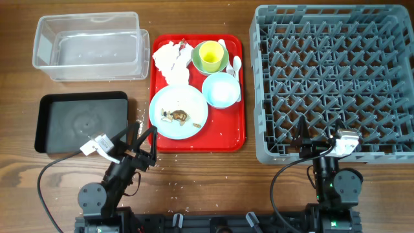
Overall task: Sort waste into correct bins and load items into the dishwasher rack
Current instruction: 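Reach the left gripper over the red tray to the white tissue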
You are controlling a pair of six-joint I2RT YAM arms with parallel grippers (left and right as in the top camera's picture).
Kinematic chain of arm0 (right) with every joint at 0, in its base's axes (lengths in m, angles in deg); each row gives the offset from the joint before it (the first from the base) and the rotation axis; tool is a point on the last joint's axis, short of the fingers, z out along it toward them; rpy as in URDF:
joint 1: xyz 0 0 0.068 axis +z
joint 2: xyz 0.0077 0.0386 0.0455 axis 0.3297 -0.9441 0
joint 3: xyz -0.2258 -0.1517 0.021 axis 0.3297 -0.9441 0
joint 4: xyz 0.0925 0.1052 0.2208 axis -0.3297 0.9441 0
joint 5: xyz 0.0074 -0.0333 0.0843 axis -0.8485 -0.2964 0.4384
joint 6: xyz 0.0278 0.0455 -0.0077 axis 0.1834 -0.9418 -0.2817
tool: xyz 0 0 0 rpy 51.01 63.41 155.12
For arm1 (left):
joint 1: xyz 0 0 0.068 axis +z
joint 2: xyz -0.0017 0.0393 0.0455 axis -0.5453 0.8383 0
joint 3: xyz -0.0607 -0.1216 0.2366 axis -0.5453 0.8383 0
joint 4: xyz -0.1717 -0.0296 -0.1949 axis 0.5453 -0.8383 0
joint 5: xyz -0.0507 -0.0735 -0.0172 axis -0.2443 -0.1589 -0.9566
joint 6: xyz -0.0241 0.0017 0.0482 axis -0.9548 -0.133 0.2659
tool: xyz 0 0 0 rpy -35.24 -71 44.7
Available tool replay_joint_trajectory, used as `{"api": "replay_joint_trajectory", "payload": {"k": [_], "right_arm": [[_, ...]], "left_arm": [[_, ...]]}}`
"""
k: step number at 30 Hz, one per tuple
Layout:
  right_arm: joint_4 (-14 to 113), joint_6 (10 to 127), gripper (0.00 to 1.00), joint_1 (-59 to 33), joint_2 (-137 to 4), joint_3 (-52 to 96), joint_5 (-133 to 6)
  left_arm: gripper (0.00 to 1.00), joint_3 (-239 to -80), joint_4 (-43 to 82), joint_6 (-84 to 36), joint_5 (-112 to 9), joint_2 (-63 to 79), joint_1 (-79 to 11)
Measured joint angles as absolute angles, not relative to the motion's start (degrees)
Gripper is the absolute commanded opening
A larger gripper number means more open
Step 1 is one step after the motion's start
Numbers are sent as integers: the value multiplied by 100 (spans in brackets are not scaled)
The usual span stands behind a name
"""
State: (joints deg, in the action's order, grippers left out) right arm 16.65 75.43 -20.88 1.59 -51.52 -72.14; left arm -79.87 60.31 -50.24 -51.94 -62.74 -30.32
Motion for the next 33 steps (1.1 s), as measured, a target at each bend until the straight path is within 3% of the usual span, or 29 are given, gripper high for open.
{"api": "replay_joint_trajectory", "payload": {"k": [7,13,17,20,27,33], "right_arm": [[1665,7543,100,-2088,155,-5152,-7216],[1667,7543,100,-2088,133,-5152,-7214],[1669,7543,100,-2088,122,-5152,-7214],[1667,7543,100,-2088,118,-5152,-7214],[1667,7541,100,-2088,118,-5152,-7214],[1667,7543,100,-2088,118,-5152,-7214]], "left_arm": [[100,-8192,5935,-5131,-5257,-6009,-3032],[100,-9716,4639,-4268,-5277,-4267,-3032],[100,-12144,2163,-3328,-5380,-1846,-3037],[100,-13211,1201,-3064,-5437,-755,-3043],[100,-13556,1116,-3186,-6016,417,-3078],[100,-13558,1422,-2948,-5959,508,-4042]]}}
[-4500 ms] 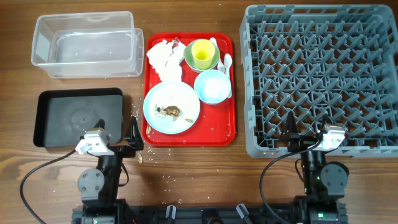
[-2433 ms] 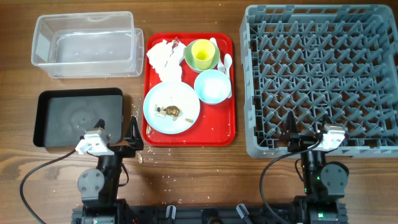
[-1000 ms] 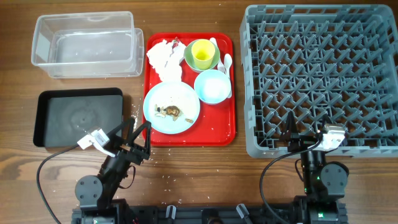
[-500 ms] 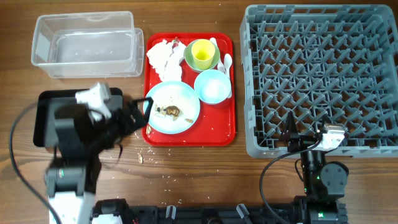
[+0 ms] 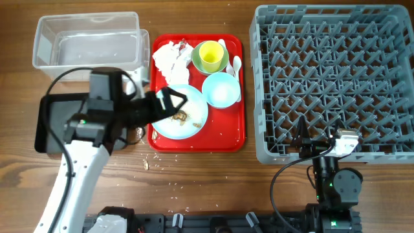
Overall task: Sort waste into correct bins and load items into the dishwasher rack
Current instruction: 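Reach the left gripper over the red tray to the white tissue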
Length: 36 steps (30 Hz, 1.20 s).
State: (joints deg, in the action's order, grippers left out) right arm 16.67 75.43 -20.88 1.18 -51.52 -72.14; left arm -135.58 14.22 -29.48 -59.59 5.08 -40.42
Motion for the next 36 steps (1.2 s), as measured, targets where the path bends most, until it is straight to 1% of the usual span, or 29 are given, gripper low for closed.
{"api": "replay_joint_trajectory", "payload": {"k": [3,16,22,23,26,27,29,33,36], "right_arm": [[1667,7543,100,-2088,118,-5152,-7214],[1667,7543,100,-2088,118,-5152,-7214],[1667,7543,100,-2088,118,-5152,-7214],[1667,7543,100,-2088,118,-5152,-7214],[1667,7543,100,-2088,118,-5152,-7214],[1667,7541,100,-2088,118,-5152,-7214],[1667,7543,100,-2088,118,-5152,-7214],[1667,7543,100,-2088,118,-5152,-7214],[1667,7543,100,-2088,118,-5152,-7214]], "left_arm": [[100,-13558,1520,-2900,-5708,508,-4331],[100,-13558,1524,-2880,-5544,508,-4366],[99,-13563,1863,-2876,-5343,712,-5032],[99,-13563,1865,-2876,-5216,777,-5115],[94,-13563,1863,-2887,-4809,917,-5290],[98,-13563,1865,-2970,-4619,915,-5292],[99,-13563,1870,-3075,-4302,915,-5292],[98,-13563,1913,-3123,-3046,915,-5292],[97,-13563,2281,-3125,-2444,919,-5292]]}}
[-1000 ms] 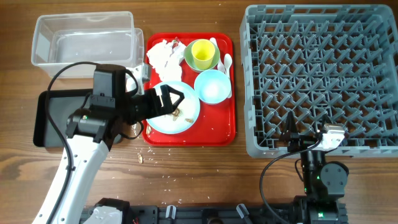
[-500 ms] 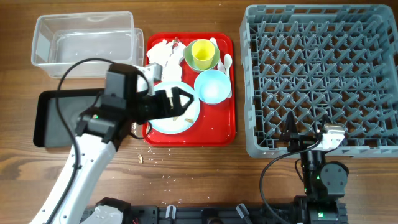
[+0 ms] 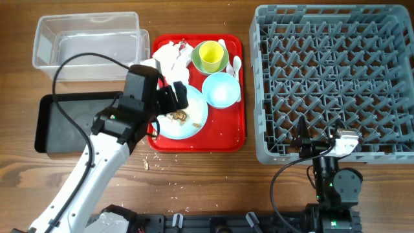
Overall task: Sort waste into correct bins and load items into the dishwasher rack
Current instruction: 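Reach the left gripper over the red tray to the white tissue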
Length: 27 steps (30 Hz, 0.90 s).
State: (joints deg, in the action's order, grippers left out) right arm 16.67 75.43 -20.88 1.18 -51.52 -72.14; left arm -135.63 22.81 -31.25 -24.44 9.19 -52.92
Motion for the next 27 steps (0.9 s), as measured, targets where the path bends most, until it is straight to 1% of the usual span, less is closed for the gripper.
{"api": "replay_joint_trajectory", "payload": {"k": [2,5,6,9,12,27], "right_arm": [[1667,7543,100,-2088,118,-5152,-7214],[1667,7543,100,-2088,118,-5152,-7214],[1667,7543,100,-2088,118,-5152,-7214],[1667,7543,100,-2088,118,-5152,-7214],[1667,7543,100,-2088,118,-5152,-7214],[1667,7543,100,-2088,118,-5152,-7214]], "left_arm": [[97,-13563,2573,-3123,-1977,1007,-5292],[98,-13563,2869,-3123,-1640,1424,-5292],[100,-13563,2971,-3123,-1483,1610,-5292],[100,-13563,3205,-3127,-1017,2014,-5292],[100,-13563,3500,-3138,-912,2014,-5292],[100,-13563,3459,-3140,-899,2014,-5292]]}}
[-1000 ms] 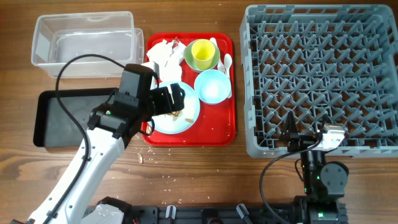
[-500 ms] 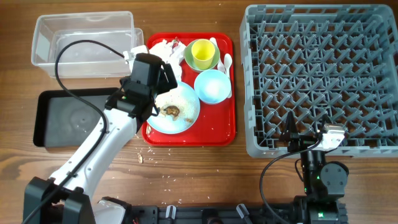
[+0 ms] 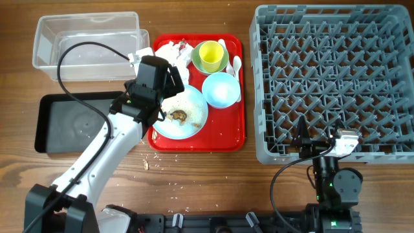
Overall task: Sort waste into correct bins and load items into the dishwasher rack
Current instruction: 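Reach the left gripper over the red tray to the white tissue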
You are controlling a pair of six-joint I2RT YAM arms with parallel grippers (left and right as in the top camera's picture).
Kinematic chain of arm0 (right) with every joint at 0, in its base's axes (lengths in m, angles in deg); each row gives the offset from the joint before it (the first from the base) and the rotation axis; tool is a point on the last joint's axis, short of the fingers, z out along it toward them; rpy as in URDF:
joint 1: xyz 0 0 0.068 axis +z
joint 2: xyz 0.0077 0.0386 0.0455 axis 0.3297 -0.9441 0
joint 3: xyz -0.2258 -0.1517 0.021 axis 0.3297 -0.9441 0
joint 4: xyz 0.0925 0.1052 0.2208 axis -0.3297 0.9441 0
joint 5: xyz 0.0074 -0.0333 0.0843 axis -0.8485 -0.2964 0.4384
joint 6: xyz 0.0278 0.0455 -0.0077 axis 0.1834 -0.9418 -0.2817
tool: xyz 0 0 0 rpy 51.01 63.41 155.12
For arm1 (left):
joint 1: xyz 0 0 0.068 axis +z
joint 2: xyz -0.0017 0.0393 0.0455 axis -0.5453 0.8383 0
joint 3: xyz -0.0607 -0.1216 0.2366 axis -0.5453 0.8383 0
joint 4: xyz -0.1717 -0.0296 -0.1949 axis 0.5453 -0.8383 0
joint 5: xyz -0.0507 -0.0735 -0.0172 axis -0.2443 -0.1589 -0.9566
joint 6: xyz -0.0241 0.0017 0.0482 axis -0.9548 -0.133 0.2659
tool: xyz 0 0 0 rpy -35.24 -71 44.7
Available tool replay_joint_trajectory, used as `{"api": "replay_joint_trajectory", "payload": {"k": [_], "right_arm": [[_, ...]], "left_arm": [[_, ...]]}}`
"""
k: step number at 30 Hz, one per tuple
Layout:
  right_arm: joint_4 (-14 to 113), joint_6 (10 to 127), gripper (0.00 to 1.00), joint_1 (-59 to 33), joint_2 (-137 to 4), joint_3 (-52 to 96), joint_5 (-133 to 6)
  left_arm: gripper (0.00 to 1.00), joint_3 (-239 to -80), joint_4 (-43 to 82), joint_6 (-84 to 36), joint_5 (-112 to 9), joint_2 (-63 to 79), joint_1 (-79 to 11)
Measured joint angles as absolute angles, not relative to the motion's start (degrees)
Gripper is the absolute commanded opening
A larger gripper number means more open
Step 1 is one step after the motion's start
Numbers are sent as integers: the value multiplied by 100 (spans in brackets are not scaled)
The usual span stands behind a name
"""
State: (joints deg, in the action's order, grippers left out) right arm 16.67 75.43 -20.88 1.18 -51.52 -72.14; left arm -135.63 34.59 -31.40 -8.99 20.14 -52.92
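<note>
A red tray [image 3: 231,138] holds a light blue plate [image 3: 193,121] with brown food scraps [image 3: 177,116], a light blue bowl [image 3: 221,89], a yellow cup [image 3: 210,54] in a green bowl, a white spoon [image 3: 236,63] and crumpled white paper [image 3: 168,50]. My left gripper [image 3: 176,72] hovers over the near edge of the paper, fingers apart, holding nothing that I can see. My right gripper [image 3: 317,137] rests open at the front edge of the grey dishwasher rack [image 3: 336,77].
A clear plastic bin [image 3: 87,45] stands at the back left, and a black bin [image 3: 71,123] sits in front of it, left of the tray. Crumbs lie on the wood in front of the tray. The left arm's cable loops over the black bin.
My left gripper has moved from over the plate's back edge toward the crumpled paper at the tray's back left. The right arm has not moved.
Both arms were parked at the table's front edge. Then my left arm was stretched over the black bin with its open gripper at the plate's left rim. Later it was over the plate's back edge, and now it is at the paper.
</note>
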Motion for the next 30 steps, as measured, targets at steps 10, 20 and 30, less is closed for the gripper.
{"api": "replay_joint_trajectory", "payload": {"k": [10,20,30], "right_arm": [[1667,7543,100,-2088,118,-5152,-7214],[1667,7543,100,-2088,118,-5152,-7214],[1667,7543,100,-2088,113,-5152,-7214]], "left_arm": [[100,-13563,3457,-3140,-901,2014,-5292],[100,-13563,3494,-3136,-967,2034,-5292],[82,-13585,5596,-2390,-1052,3326,-5222]]}}
